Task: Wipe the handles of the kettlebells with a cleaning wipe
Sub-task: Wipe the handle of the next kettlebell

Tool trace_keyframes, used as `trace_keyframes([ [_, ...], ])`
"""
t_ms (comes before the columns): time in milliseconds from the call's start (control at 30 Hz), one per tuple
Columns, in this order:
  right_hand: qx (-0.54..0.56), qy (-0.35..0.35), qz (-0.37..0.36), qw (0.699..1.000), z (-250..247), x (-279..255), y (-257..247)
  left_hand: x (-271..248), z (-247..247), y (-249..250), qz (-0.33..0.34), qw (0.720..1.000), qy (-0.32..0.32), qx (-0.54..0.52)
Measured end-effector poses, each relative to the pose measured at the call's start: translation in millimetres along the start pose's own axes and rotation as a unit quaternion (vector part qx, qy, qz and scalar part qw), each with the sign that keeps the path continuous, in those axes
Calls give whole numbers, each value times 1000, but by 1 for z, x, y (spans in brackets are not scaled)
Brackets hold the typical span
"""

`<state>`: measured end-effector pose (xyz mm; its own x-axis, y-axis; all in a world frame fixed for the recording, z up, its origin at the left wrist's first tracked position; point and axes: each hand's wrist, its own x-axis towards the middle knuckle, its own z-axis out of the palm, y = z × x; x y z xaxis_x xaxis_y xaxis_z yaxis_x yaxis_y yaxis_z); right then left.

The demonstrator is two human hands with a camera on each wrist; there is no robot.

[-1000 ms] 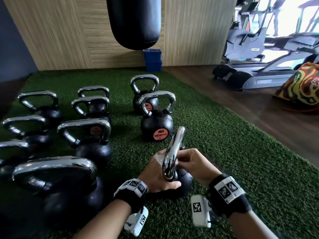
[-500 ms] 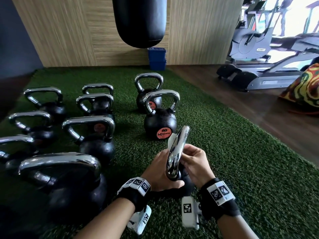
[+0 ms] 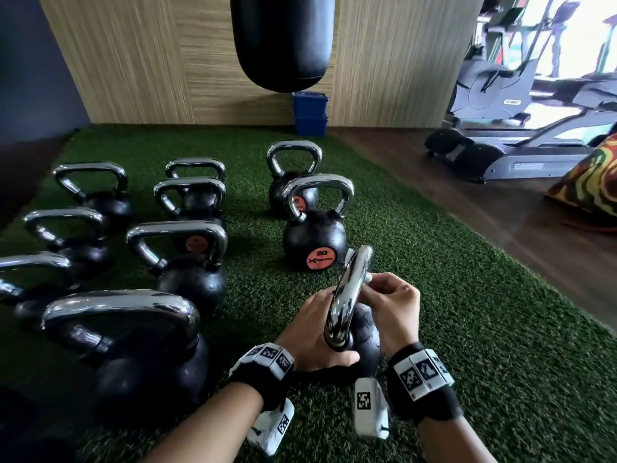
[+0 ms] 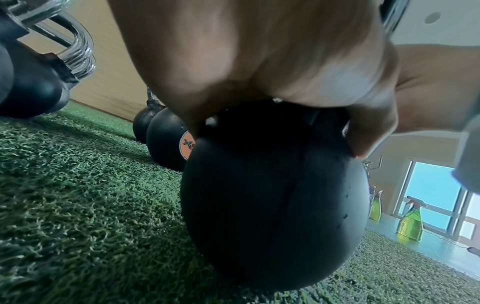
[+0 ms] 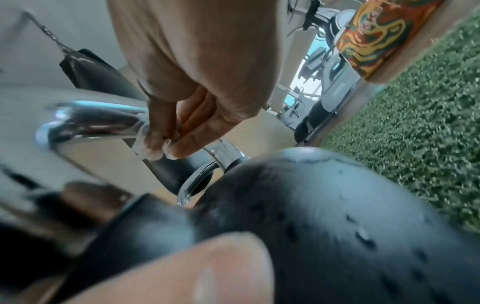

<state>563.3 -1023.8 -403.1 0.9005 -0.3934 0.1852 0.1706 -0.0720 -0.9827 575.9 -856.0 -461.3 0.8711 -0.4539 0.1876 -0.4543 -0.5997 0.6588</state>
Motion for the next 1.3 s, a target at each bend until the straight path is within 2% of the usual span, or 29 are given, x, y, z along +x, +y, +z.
trace_keyframes([
  [133, -9, 22, 14, 1000, -3, 16, -6, -1, -2, 1, -14, 1000, -13, 0],
  [300, -70, 39, -12, 997, 0, 19, -10, -1, -1, 0, -19, 1000, -11, -9],
  [467, -135, 78, 4, 988, 7, 30, -12, 0, -2, -1, -17, 1000, -15, -6],
  [767, -164, 87, 61, 981, 12, 38, -12, -2, -8, 4, -15, 1000, -20, -18],
  [1000, -221, 36, 125, 966, 12, 35, -7, -4, -12, 6, -8, 1000, -28, -7],
  [1133, -297, 3, 89, 951, 8, 34, -13, -8, -30, 17, -2, 996, -88, 7],
  [1200, -301, -26, 61, 951, 4, 32, -17, -14, -43, 22, 1, 993, -101, -53],
  [1233, -299, -37, 39, 953, 1, 32, -21, -18, -48, 26, -1, 993, -91, -77],
  [1300, -308, -59, -20, 949, -7, 37, -31, -24, -56, 40, -10, 997, -29, -72],
])
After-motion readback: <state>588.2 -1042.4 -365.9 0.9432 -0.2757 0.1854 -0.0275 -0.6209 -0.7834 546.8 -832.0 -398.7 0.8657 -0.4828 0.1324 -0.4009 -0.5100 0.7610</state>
